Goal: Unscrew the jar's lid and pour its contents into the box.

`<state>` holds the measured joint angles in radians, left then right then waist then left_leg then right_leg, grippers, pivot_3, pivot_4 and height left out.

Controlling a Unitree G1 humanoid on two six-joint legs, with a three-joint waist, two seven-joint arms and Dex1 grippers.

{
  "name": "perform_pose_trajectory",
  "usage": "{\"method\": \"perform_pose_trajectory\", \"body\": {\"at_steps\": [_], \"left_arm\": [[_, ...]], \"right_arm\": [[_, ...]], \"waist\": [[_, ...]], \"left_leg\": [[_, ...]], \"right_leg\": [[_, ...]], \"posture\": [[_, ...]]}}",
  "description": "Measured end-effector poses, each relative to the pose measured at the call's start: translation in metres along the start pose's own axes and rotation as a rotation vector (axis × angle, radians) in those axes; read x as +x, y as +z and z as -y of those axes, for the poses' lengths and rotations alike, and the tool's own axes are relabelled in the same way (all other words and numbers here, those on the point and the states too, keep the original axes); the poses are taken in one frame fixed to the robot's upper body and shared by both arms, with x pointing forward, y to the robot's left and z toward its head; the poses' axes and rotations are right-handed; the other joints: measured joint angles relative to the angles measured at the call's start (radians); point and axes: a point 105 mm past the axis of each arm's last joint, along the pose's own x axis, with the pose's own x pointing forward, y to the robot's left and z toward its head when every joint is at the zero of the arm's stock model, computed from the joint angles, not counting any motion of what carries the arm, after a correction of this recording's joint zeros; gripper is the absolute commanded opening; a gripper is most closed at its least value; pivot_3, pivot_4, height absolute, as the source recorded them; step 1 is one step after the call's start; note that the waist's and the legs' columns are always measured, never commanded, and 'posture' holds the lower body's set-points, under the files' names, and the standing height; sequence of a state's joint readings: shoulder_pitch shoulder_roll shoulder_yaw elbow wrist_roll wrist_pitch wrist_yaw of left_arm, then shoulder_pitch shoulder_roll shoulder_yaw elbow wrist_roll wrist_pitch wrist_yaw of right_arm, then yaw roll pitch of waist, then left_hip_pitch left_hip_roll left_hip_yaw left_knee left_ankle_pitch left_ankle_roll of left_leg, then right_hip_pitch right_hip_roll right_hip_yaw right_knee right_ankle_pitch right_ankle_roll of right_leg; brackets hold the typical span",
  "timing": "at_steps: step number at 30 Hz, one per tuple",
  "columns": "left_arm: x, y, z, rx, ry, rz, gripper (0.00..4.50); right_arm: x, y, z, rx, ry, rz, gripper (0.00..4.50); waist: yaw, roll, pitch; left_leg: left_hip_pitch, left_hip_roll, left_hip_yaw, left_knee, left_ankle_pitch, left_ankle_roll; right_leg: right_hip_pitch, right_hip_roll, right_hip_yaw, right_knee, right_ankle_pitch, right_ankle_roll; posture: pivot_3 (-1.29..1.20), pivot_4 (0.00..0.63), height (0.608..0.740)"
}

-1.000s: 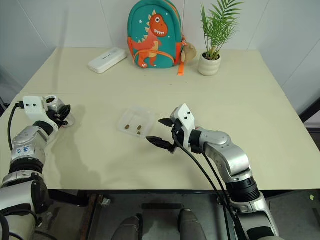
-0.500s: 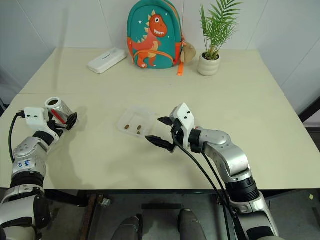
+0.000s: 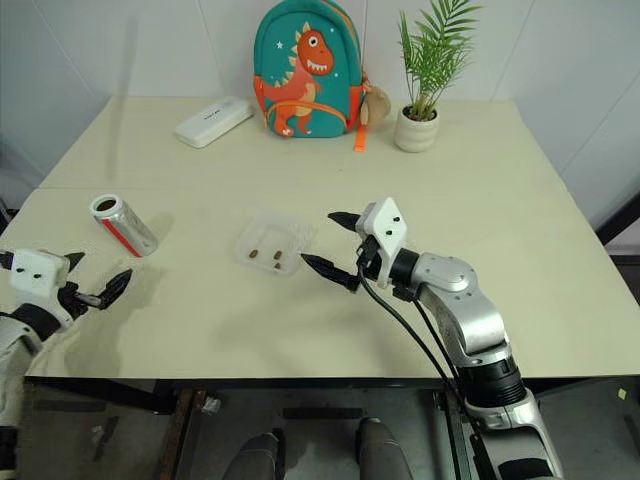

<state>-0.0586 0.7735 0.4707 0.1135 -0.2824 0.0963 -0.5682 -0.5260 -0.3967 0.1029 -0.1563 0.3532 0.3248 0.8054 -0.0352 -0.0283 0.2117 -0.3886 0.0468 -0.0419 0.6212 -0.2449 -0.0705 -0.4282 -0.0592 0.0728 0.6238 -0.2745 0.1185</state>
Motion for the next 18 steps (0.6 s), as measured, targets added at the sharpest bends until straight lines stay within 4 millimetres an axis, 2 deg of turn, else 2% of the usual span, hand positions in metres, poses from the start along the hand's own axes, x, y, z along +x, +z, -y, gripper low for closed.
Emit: {"method": "perform_pose_trajectory", "body": {"at_steps": [2, 4, 9, 11, 15, 18], "left_arm": [[-0.005, 0.021, 0.017, 0.073, -0.153, 0.079, 4.47], [-0.011, 0.034, 0.033, 0.114, -0.298, 0.114, 4.47], [-0.03, 0.044, 0.062, 0.151, -0.58, 0.077, 4.47], [-0.032, 0.05, 0.068, 0.166, -0.618, 0.093, 4.47], [-0.028, 0.057, 0.071, 0.189, -0.64, 0.126, 4.47], [-0.022, 0.071, 0.067, 0.215, -0.623, 0.181, 4.47]], "right_arm": [[-0.012, 0.004, -0.001, -0.019, 0.033, 0.049, 4.5], [-0.024, 0.011, -0.002, -0.027, 0.09, 0.085, 4.5], [-0.065, 0.02, 0.003, -0.015, 0.238, -0.007, 4.5], [-0.077, 0.021, 0.007, -0.032, 0.265, -0.057, 4.5], [-0.089, 0.018, 0.013, -0.026, 0.26, -0.096, 4.5], [-0.098, 0.008, 0.002, -0.008, 0.253, -0.131, 4.5]], "waist": [[0.006, 0.0, 0.0], [0.005, 0.0, 0.0], [0.0, 0.0, 0.0], [-0.003, 0.0, 0.0], [-0.012, 0.0, 0.0], [-0.015, 0.0, 0.0]], "left_leg": [[-0.001, 0.0, 0.001, 0.0, 0.0, 0.0], [-0.001, 0.0, 0.003, 0.0, 0.0, 0.0], [0.001, 0.0, 0.006, -0.001, -0.001, 0.001], [0.002, 0.001, 0.006, -0.002, -0.001, 0.001], [0.002, 0.001, 0.008, -0.001, -0.001, 0.001], [0.002, 0.001, 0.009, -0.001, -0.001, 0.001]], "right_leg": [[0.001, 0.0, 0.0, -0.003, -0.004, -0.01], [0.002, -0.001, 0.001, -0.004, -0.004, -0.01], [0.001, -0.001, 0.003, -0.005, -0.005, -0.01], [0.001, 0.0, 0.004, -0.005, -0.005, -0.01], [0.001, 0.0, 0.006, -0.005, -0.005, -0.01], [0.001, 0.0, 0.008, -0.005, -0.005, -0.009]], "posture": [[0.0, 0.15, 0.74], [0.0, 0.15, 0.74], [0.0, 0.15, 0.74], [0.0, 0.15, 0.74], [0.0, 0.15, 0.74], [0.0, 0.15, 0.74]]}}
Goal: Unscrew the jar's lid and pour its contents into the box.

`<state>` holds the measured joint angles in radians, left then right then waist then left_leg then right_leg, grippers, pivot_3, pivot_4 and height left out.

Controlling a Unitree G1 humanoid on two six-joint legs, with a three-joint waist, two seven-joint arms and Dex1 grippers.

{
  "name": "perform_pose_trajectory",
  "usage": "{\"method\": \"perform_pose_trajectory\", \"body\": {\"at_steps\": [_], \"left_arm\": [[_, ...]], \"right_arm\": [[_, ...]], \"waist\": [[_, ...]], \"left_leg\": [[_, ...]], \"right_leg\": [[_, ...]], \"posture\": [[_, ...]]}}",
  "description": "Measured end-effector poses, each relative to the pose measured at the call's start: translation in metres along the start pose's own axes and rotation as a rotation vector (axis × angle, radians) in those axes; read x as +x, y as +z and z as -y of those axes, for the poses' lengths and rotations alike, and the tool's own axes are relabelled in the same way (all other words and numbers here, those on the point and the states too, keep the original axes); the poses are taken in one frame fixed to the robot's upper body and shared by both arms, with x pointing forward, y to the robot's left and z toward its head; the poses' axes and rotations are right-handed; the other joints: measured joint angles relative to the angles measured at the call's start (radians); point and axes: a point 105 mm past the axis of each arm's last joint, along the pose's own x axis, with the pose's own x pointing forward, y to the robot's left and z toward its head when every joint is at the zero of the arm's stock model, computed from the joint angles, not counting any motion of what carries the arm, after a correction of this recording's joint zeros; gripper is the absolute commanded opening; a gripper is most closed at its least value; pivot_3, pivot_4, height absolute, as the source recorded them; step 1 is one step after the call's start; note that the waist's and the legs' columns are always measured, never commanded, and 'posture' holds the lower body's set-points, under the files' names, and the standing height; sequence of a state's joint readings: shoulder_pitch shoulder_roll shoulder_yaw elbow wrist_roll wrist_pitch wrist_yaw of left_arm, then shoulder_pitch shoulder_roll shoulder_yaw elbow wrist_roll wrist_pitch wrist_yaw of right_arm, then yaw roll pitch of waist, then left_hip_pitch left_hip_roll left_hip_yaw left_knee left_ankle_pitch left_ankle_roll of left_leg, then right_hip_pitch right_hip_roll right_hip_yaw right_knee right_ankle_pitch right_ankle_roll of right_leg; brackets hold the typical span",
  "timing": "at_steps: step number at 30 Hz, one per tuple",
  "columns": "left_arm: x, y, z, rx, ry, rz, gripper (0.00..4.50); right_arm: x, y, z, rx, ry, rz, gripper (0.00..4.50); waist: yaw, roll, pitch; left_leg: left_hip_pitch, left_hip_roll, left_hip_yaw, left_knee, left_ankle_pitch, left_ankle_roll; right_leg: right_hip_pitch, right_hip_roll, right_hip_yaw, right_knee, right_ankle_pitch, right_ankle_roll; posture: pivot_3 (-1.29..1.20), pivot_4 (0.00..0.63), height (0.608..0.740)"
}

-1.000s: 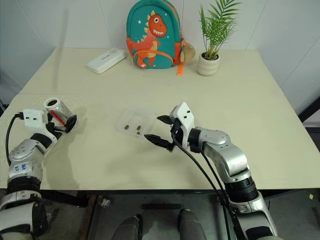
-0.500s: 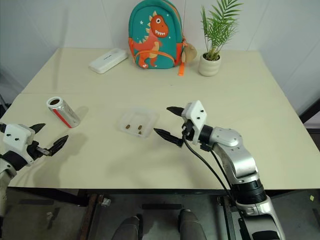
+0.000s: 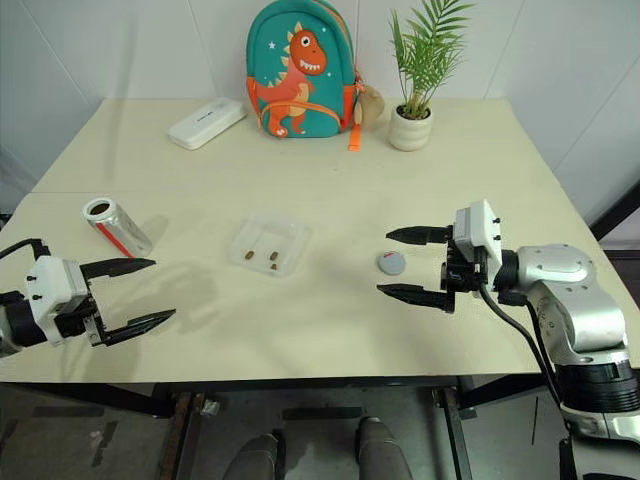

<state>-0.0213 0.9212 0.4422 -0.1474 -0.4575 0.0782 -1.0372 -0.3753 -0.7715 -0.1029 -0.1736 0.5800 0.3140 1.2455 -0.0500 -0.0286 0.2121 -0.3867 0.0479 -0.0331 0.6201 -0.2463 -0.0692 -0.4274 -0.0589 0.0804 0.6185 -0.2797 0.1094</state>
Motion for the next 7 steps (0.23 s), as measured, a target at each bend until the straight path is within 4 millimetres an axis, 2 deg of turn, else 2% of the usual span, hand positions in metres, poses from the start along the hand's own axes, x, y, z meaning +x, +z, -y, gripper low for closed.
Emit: {"method": "perform_pose_trajectory", "body": {"at_steps": [4, 7], "left_arm": [[0.0021, 0.0013, -0.0016, -0.001, 0.003, 0.014, 4.47], [0.0018, -0.0061, 0.0041, -0.033, -0.006, 0.002, 4.47]], "right_arm": [[-0.0049, -0.0031, -0.0015, -0.016, -0.05, -0.011, 4.5], [-0.0067, -0.0105, -0.0015, -0.044, -0.107, -0.028, 4.5]], "waist": [[-0.008, 0.0, 0.0], [-0.012, -0.001, 0.001]], "left_leg": [[0.001, 0.0, 0.006, 0.0, -0.001, 0.001], [0.002, 0.0, 0.007, 0.0, -0.002, 0.002]], "right_leg": [[-0.001, 0.0, 0.006, 0.0, 0.001, 0.003], [-0.002, 0.001, 0.008, 0.0, 0.001, 0.003]], "posture": [[0.0, 0.15, 0.74], [0.0, 0.15, 0.74]]}}
